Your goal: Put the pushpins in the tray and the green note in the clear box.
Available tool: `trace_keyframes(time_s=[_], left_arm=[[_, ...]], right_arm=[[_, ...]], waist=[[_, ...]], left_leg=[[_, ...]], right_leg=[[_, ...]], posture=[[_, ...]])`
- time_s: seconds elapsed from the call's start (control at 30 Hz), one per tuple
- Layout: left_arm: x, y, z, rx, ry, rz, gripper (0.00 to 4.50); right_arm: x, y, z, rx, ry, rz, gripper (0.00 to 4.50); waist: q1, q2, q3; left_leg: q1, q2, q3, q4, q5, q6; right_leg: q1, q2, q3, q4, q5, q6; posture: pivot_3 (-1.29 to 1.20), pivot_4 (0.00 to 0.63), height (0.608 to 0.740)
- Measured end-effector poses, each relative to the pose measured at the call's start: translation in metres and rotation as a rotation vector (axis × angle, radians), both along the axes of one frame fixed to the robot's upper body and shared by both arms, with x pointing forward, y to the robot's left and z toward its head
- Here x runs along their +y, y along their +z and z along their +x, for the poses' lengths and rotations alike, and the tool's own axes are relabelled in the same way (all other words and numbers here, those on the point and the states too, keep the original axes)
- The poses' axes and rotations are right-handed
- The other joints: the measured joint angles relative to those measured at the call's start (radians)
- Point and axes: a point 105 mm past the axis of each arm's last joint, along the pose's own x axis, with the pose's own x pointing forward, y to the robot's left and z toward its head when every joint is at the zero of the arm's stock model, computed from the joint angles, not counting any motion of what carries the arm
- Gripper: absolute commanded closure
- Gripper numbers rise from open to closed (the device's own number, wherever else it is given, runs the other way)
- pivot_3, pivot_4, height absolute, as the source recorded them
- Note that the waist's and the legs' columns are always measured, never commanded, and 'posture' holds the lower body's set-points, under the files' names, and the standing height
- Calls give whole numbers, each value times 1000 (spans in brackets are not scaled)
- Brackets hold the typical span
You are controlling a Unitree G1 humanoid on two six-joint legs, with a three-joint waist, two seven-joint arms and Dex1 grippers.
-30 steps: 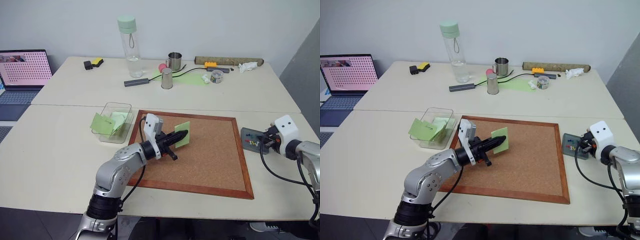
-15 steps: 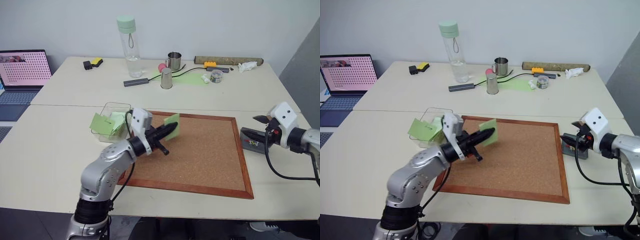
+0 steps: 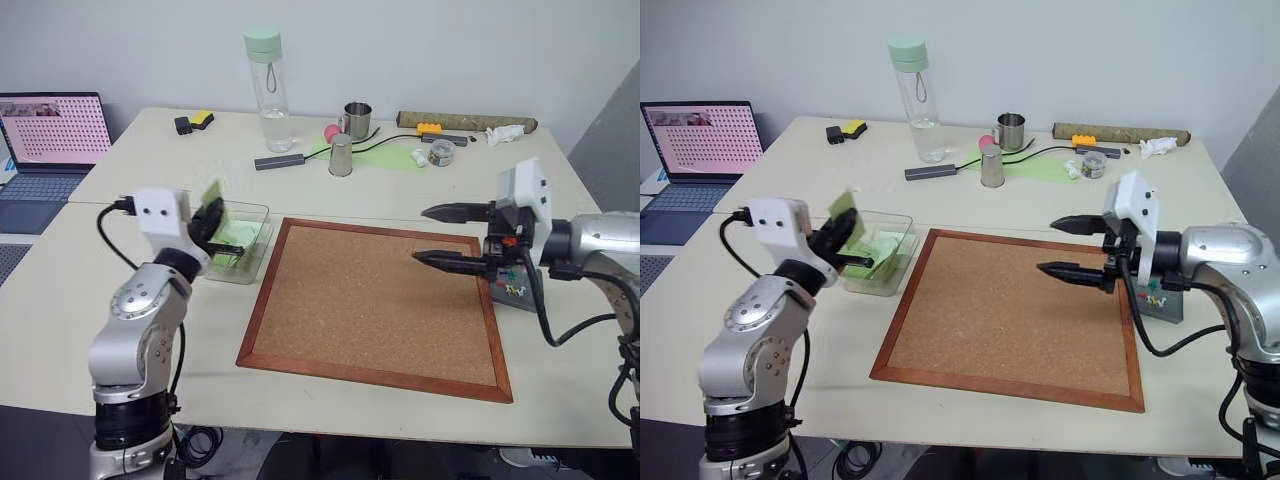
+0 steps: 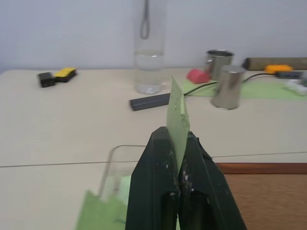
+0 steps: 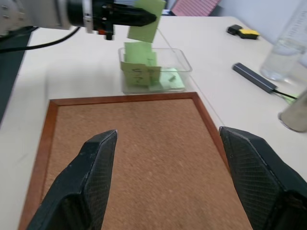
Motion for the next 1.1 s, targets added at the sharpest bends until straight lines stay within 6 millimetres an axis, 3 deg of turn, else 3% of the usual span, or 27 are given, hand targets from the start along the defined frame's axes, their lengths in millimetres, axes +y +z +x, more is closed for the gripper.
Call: trace_keyframes(time_s=[0.07, 0.53, 0.67, 0.77, 0.87, 1.0, 1.1], left_arm=[[5, -5, 5, 25, 14, 10, 4500], [0, 0, 8, 39, -98, 39, 2125], [-3, 15, 1, 33, -177, 89, 1440], [15, 25, -12, 50, -202, 188, 1440], [43, 27, -33, 118, -218, 304, 1440], [65, 14, -60, 245, -313, 445, 1440], [100, -6, -76, 345, -282, 481, 1440]], right_arm=[[3, 3, -1, -7, 12, -3, 953], [7, 1, -7, 1, 43, -9, 888], [6, 1, -7, 1, 36, -11, 888], [-2, -4, -5, 12, 2, -9, 888], [-21, -15, 1, 17, -83, -36, 888], [-45, -35, -2, 33, -138, -99, 888], [-80, -54, -4, 69, -235, -155, 888]], waist=[[0, 0, 0], [-2, 0, 0], [-4, 0, 0], [-6, 0, 0], [-9, 2, 1], [-4, 4, 2], [-1, 5, 3]], left_leg=[[0, 0, -1, 0, 0, 0], [-1, 0, -1, 0, 0, 0], [-1, 0, -1, 0, 0, 0], [-1, 0, -1, -1, 0, 0], [-1, 0, -1, -2, 0, 0], [-1, 0, 0, -2, -1, 2], [-1, 0, -1, -2, -2, 3]], right_leg=[[0, 0, -1, 0, 0, 0], [0, 0, -2, 0, 0, 0], [-1, 0, -2, 0, 0, -1], [-1, 0, -1, 0, 0, -1], [-2, -1, -1, 0, -1, -2], [-2, -2, -2, 0, -1, -3], [-2, -3, -3, 0, -1, -3]], posture=[[0, 150, 740], [0, 150, 740], [0, 150, 740], [0, 150, 740], [0, 150, 740], [0, 150, 740], [0, 150, 740]])
